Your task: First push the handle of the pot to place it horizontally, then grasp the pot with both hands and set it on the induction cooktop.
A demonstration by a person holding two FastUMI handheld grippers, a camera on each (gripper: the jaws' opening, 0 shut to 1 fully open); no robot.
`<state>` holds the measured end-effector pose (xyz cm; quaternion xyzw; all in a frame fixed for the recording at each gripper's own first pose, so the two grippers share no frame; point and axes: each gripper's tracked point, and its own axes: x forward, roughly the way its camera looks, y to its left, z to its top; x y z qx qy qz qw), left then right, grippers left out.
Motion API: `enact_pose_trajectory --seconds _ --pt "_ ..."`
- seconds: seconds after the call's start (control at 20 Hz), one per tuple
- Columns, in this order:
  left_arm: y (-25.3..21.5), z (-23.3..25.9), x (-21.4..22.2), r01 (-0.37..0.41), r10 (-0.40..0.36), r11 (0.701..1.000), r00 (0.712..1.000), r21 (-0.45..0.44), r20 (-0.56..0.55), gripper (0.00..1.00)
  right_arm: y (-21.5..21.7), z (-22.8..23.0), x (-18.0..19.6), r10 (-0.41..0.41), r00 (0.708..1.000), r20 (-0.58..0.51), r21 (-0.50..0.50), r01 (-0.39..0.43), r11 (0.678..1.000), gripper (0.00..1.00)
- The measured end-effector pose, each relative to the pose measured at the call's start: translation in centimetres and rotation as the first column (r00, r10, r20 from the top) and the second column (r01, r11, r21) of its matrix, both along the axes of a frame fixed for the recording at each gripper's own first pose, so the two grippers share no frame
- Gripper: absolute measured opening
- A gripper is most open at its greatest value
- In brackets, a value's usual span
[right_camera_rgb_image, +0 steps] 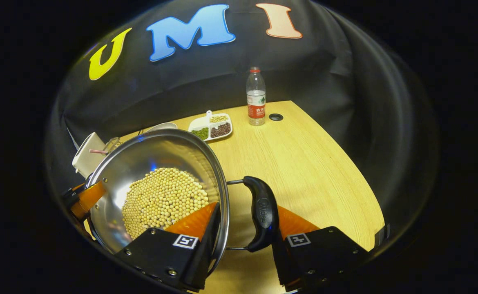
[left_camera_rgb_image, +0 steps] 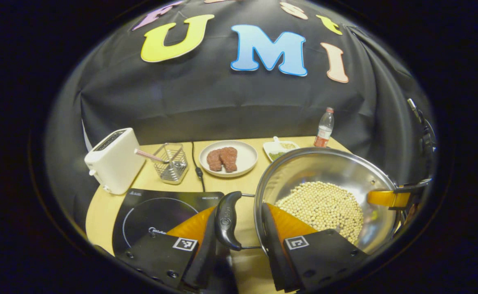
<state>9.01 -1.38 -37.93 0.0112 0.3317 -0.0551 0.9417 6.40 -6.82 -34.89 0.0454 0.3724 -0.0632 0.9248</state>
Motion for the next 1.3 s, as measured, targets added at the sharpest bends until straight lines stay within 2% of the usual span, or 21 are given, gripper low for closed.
enact_pose_trajectory --seconds 0.25,0.3,0.4,0.45,0.55,0.65,0.7,0.85,0.9,0.95,1.0,1.05,1.3 --pt "4.7 2.3 -0.6 -0.026 0.026 1.000 0.999 0.001 0.018 0.64 4.5 1.5 -0.1 0.024 1.000 0.012 -0.002 -0.024 1.000 0.64" --pt "5.8 2.7 -0.8 -0.033 0.033 0.999 0.999 -0.001 0.021 0.67 5.3 1.7 -0.1 0.030 0.999 0.013 -0.003 -0.030 1.000 0.64" --pt "7.8 3.2 -1.0 -0.045 0.045 0.999 0.999 0.001 0.021 0.63 6.7 1.9 -0.1 0.041 0.999 0.011 -0.006 -0.041 0.999 0.64" --pt "8.7 3.3 -1.0 -0.052 0.052 0.999 0.998 0.003 0.023 0.67 7.5 2.0 0.0 0.047 0.999 0.012 -0.006 -0.046 0.999 0.64" --pt "10.8 3.4 -1.3 -0.067 0.067 0.998 0.998 0.007 0.021 0.64 9.4 1.8 0.2 0.060 0.998 0.005 -0.003 -0.060 0.998 0.64" --pt "12.7 3.3 -1.5 -0.083 0.083 0.997 0.996 0.010 0.019 0.67 11.1 1.9 0.4 0.076 0.997 0.000 -0.005 -0.076 0.997 0.64" --pt "13.8 3.1 -1.5 -0.091 0.090 0.996 0.996 0.012 0.017 0.63 12.1 1.7 0.6 0.086 0.996 -0.004 -0.007 -0.086 0.996 0.64" --pt "16.5 2.7 -1.8 -0.111 0.110 0.994 0.994 0.025 0.011 0.64 14.8 0.9 0.9 0.108 0.994 -0.025 0.004 -0.108 0.994 0.64" --pt "17.4 2.5 -1.8 -0.117 0.117 0.993 0.993 0.030 0.007 0.60 15.6 0.7 1.0 0.114 0.993 -0.029 0.008 -0.114 0.993 0.64" --pt "18.2 2.1 -1.8 -0.124 0.124 0.992 0.992 0.033 0.004 0.64 16.2 0.4 1.2 0.121 0.992 -0.033 0.009 -0.120 0.993 0.64" --pt "19.0 2.1 -2.0 -0.130 0.130 0.991 0.992 0.038 0.002 0.60 16.9 0.0 1.3 0.127 0.991 -0.039 0.011 -0.126 0.992 0.64" --pt "19.8 2.0 -2.0 -0.136 0.136 0.990 0.991 0.041 -0.001 0.63 17.6 -0.2 1.4 0.130 0.990 -0.044 0.014 -0.130 0.991 0.64" --pt "22.9 1.6 -1.9 -0.151 0.152 0.987 0.988 0.055 -0.003 0.64 20.3 -0.8 2.0 0.150 0.987 -0.051 0.018 -0.149 0.989 0.64"
